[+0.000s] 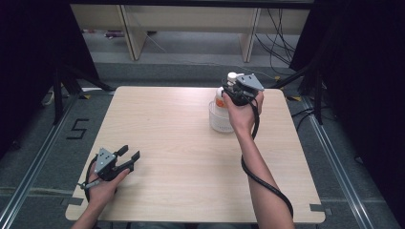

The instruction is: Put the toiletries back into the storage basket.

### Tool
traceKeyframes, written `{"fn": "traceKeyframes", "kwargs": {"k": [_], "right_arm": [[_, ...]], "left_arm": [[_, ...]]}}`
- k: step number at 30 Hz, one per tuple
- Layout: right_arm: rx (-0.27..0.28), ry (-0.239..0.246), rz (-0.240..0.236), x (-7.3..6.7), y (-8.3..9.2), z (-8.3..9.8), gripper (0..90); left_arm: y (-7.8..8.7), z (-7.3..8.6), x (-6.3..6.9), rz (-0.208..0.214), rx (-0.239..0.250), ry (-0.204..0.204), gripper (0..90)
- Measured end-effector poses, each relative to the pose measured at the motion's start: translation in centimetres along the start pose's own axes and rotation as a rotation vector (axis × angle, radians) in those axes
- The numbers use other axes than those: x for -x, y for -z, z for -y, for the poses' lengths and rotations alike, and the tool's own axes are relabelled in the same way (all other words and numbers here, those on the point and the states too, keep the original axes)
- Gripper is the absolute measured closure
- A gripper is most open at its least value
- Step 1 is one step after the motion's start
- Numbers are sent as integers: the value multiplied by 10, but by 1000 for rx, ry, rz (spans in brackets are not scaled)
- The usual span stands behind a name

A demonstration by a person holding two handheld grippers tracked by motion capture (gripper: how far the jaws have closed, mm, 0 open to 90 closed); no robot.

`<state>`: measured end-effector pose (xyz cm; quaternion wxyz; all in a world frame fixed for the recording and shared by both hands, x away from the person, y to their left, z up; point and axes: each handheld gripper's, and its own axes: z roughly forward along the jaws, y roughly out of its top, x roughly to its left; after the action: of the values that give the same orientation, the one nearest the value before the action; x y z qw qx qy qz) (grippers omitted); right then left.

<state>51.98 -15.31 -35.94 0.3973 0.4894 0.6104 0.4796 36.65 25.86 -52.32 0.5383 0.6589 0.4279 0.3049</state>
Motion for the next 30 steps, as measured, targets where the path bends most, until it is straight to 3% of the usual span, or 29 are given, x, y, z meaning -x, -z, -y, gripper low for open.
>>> {"fn": "traceKeyframes", "kwargs": {"k": [12,13,19,23,30], "right_arm": [[5,0,-2,8,13,6,341],[-3,-20,-3,7,15,6,341],[11,-1,-7,13,22,12,342],[-3,-28,-13,14,27,15,341],[7,-6,-15,19,35,21,341]], "left_arm": [[-1,0,0,4,9,-1,423],[-1,0,0,4,9,-1,423],[-1,0,0,3,9,1,423],[-1,0,0,2,8,0,423],[-1,0,0,3,10,2,423]]}}
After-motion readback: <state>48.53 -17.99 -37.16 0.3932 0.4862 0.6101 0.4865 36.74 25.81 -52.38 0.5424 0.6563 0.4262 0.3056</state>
